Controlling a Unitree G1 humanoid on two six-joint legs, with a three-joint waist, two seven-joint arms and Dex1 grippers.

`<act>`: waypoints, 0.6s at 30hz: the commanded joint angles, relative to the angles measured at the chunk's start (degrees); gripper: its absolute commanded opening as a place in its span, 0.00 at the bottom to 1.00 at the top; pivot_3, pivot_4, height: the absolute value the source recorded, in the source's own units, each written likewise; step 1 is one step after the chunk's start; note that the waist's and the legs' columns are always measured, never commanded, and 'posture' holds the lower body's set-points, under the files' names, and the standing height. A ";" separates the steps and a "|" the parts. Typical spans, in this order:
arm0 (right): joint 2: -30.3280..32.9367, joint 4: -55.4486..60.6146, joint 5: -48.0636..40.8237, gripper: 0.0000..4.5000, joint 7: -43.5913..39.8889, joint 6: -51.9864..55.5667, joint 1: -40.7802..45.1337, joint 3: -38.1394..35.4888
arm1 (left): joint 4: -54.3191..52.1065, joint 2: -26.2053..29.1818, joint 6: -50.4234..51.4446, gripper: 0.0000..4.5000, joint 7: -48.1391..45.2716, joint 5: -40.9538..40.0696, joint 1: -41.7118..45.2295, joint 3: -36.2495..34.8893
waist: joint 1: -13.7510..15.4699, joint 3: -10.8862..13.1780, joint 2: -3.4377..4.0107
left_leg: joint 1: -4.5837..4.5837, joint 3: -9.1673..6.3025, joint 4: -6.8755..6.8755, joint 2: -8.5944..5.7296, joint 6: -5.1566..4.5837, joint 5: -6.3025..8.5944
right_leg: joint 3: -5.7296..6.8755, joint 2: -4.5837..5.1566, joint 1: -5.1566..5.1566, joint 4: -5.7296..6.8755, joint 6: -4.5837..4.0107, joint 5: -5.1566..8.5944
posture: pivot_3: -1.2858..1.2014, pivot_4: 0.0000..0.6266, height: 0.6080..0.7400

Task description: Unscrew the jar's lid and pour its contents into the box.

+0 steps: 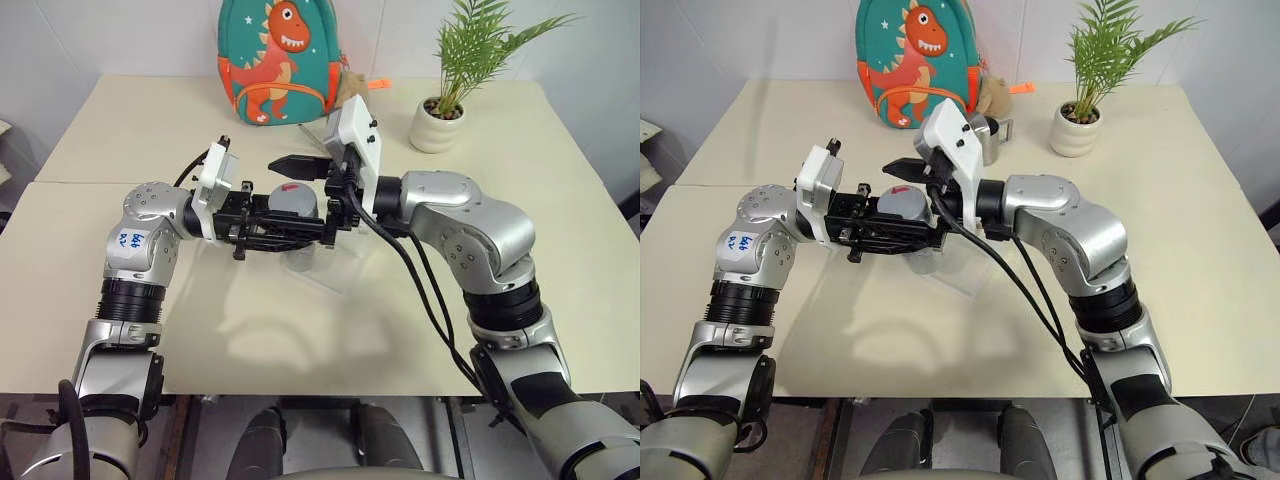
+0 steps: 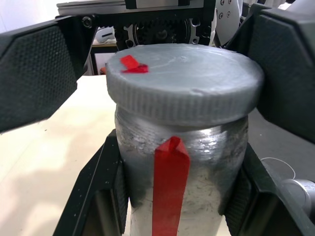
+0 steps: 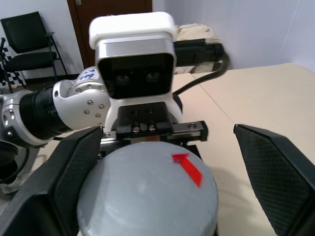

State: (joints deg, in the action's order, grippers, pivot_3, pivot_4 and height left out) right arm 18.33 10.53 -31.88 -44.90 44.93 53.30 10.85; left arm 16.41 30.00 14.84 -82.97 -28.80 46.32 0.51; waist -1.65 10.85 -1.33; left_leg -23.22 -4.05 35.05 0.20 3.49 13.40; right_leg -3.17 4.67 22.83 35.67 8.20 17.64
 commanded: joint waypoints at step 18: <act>8.37 7.79 -3.27 0.99 1.67 4.76 -1.85 -5.77 | -2.09 0.15 -0.30 0.44 0.12 -0.80 -0.37 -0.59 | 0.03 0.00 0.00 | 0.01 0.00 0.02 0.00 0.00 0.00 | -0.01 0.00 0.00 -0.06 0.00 0.00 | 0.52 0.24 1.00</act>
State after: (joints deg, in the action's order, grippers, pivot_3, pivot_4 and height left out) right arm 25.54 16.74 -35.03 -44.63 49.42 51.42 8.37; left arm 16.23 30.01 15.00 -81.92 -28.80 45.63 0.46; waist -1.62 10.85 -1.33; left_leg -23.21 -4.05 35.07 0.20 3.49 13.40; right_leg -3.19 4.67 22.83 35.60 8.20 17.64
